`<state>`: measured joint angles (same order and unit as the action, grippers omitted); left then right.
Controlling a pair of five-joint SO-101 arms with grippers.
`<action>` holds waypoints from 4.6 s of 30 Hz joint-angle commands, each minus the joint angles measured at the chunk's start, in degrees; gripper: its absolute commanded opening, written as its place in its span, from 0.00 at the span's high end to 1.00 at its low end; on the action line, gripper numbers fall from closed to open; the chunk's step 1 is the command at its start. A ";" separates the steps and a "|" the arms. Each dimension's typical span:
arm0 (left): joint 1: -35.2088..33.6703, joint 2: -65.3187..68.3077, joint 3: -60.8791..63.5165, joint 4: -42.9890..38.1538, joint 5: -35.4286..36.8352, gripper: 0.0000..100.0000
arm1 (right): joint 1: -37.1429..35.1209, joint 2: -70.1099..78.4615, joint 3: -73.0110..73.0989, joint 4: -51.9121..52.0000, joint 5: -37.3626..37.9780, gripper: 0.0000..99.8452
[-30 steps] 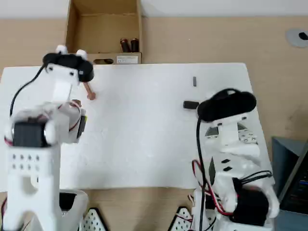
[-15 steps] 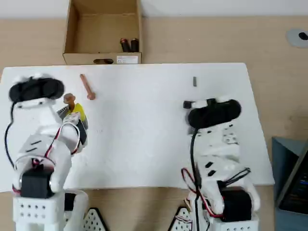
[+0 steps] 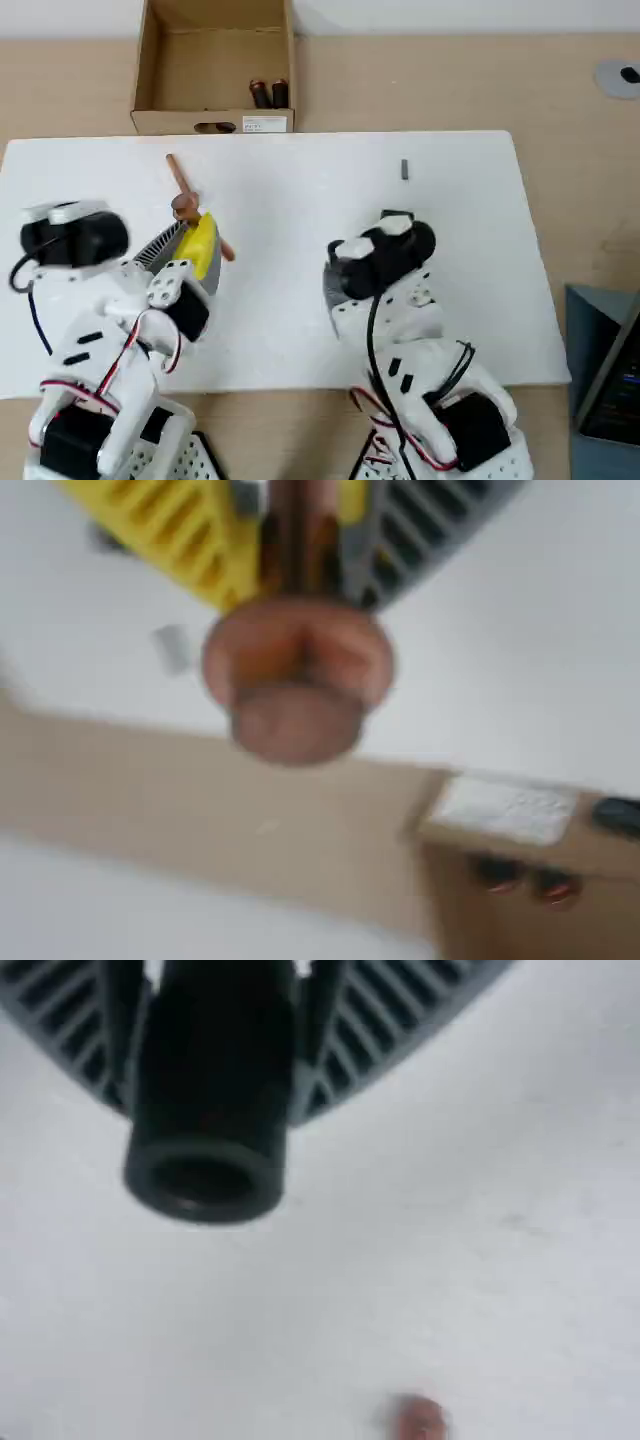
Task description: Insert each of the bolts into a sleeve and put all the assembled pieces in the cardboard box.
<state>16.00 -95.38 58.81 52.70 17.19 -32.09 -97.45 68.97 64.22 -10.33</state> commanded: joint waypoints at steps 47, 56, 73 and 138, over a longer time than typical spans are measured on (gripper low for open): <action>16.70 -3.12 1.67 0.26 4.31 1.00 | -15.60 -14.11 5.67 -6.24 14.59 0.99; 10.11 -3.21 1.32 -2.90 4.40 1.00 | -15.60 -14.11 5.67 -6.24 14.51 0.99; 14.24 -3.12 6.24 -6.59 7.21 1.00 | -15.60 -14.11 5.32 -6.42 14.51 0.99; 8.62 -2.86 1.32 5.10 -6.77 0.79 | -15.25 -14.20 5.67 -6.51 14.24 0.99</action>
<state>25.23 -98.46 64.44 57.80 11.30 -47.30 -103.52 75.74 59.30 3.91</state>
